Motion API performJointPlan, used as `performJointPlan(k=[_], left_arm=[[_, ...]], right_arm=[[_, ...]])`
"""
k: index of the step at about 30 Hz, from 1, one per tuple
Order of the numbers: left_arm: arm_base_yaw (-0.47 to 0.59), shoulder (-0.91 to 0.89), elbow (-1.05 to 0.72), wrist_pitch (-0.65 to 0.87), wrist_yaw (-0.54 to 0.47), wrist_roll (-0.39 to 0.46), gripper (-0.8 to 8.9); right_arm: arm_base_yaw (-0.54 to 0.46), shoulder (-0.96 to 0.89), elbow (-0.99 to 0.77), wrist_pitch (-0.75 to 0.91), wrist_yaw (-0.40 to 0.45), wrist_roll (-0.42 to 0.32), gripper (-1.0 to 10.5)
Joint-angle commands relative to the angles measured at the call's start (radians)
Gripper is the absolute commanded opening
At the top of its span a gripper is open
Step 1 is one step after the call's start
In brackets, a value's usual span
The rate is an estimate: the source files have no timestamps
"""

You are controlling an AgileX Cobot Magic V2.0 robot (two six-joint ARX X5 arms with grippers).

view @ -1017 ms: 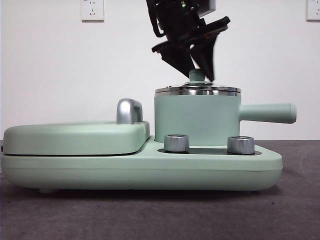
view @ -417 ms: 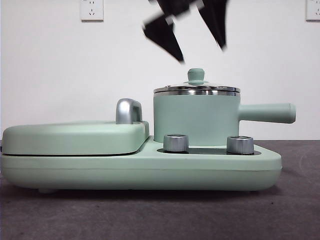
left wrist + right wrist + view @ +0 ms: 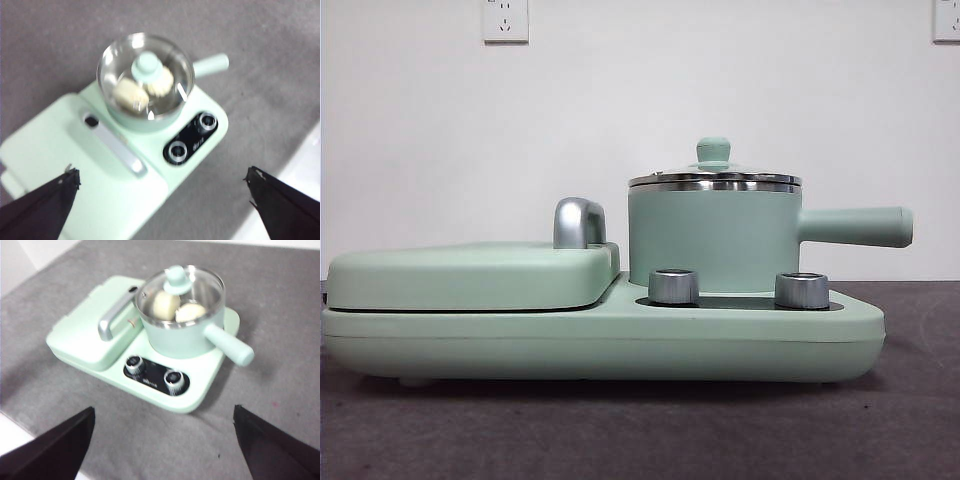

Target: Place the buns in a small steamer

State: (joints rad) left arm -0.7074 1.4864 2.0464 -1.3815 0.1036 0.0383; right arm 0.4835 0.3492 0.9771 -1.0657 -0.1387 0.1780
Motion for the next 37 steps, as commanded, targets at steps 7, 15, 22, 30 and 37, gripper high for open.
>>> performJointPlan(k=[7,15,22,30,37], left_arm=[[0.006,-0.281,-0.416,0.090,0.001,-0.066,5.54],[0.008,-0.524,-0.751,0.228,-0.033,-0.158,2.31],[0.008,-0.619,-0.828,0.229,-0.034,-0.195,0.09],[0.007,-0.651,-0.827,0.224,-0.034,-0.209,0.09],[0.013,-0.652,-0.838,0.241,-0.034,-0.209,0.09]], right_arm=[[0.005,0.002,0.008,0.044,0.002,-0.023,4.4],[0.005,0.002,0.008,0.072,0.000,-0.032,4.4],[0.005,0.002,0.008,0.055,-0.019,-0.032,0.2],[0.005,0.001,0.010,0.056,-0.018,-0.030,0.2],[0.005,0.001,0.010,0.063,-0.018,-0.031,0.2]])
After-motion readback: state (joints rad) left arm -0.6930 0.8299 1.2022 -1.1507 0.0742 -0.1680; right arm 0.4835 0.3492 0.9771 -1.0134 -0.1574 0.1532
